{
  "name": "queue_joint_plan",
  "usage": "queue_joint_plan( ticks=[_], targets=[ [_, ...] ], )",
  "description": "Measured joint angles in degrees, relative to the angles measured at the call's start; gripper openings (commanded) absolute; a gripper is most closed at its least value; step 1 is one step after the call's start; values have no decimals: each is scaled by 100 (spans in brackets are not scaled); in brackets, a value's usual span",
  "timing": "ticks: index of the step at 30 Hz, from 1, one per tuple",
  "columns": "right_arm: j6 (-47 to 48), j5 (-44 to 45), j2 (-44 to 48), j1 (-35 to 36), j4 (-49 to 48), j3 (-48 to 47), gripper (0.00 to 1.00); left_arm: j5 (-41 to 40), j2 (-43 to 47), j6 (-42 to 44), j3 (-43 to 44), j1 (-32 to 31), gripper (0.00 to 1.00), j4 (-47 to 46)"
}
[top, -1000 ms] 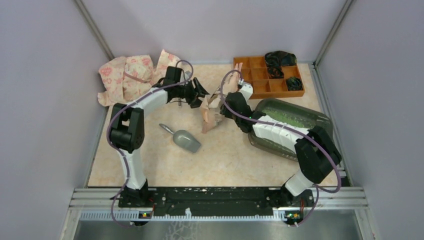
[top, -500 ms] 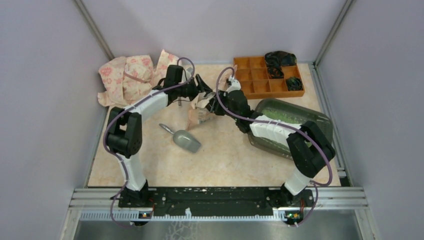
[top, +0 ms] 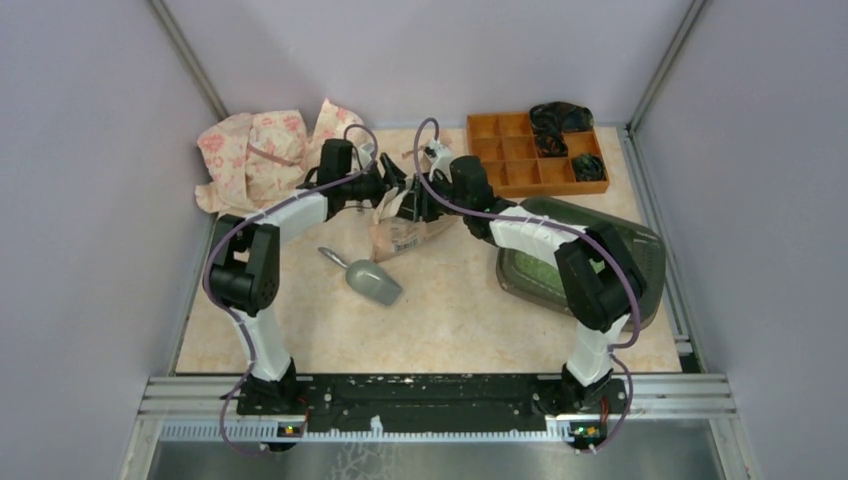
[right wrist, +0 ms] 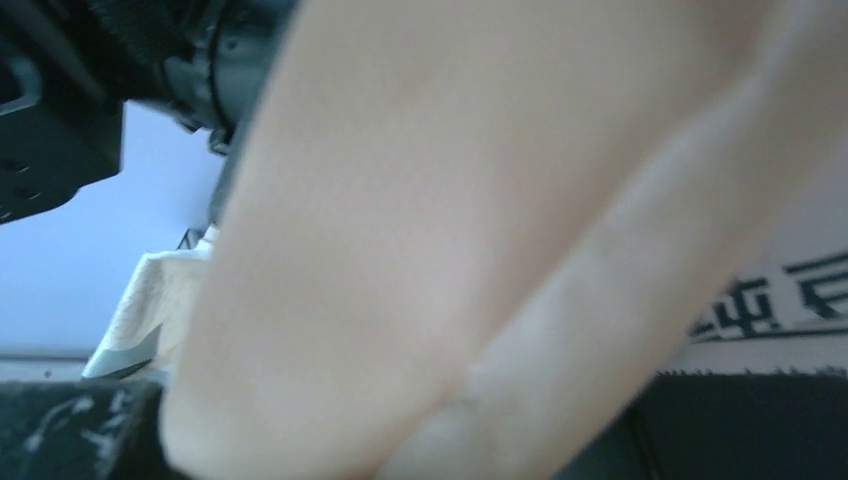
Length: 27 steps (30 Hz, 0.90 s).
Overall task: Fill the litter box with clean litter
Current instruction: Close the cat litter bag at the center of the board.
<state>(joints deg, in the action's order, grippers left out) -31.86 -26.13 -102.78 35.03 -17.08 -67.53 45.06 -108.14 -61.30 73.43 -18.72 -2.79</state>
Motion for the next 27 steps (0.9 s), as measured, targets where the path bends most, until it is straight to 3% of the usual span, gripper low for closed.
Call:
queue_joint_plan(
  ticks=[8, 12, 15, 20, 27],
  targets=[
    [542, -175, 409, 17, 420, 26, 36, 658, 15, -258, -188, 125, 71, -330],
    [640, 195, 1543, 7, 476, 601, 35, 957, 15, -284, -188, 125, 71, -341],
    [573, 743, 2776, 4, 525, 1213, 21, 1108, 15, -299, -175, 127, 71, -343],
    [199, 1703, 4688, 2, 1390, 1836, 10, 1215, 15, -282, -90, 153, 71, -323],
    [-813, 2614, 5674, 4, 3003, 2597, 11, 1255, -37, -164, 85, 153, 70, -269]
  ],
)
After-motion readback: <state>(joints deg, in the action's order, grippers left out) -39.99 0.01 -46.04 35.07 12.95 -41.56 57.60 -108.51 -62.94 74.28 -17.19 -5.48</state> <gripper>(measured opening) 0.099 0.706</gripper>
